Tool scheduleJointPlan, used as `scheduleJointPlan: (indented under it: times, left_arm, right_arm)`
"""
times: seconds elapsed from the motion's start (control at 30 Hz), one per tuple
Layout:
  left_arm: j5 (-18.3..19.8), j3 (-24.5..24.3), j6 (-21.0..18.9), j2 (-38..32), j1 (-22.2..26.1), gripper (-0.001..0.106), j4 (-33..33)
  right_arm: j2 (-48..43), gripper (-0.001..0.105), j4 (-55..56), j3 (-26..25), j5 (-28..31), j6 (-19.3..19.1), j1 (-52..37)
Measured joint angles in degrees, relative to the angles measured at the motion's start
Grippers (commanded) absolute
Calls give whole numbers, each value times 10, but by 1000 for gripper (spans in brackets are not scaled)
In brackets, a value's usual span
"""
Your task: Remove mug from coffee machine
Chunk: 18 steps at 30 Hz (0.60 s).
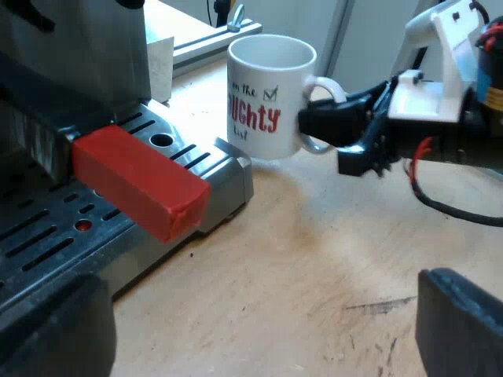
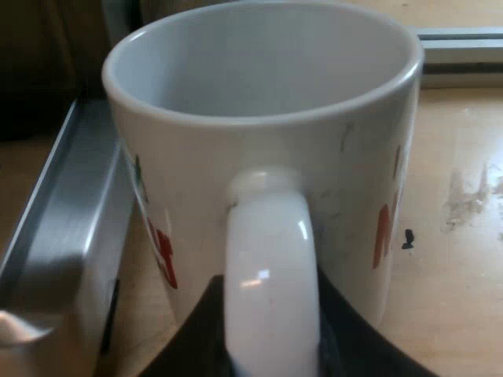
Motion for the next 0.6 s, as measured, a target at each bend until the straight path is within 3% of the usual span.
scheduleJointPlan:
  times: [0.17,0.6]
  left_arm:
    - [0,0,0,0,0,79,0]
    - [0,0,0,0,0,79,0]
  right_arm:
    - [59,0,-82,0,-24,0,-42]
    - [133,0,-105,-25,-37,-16,-48]
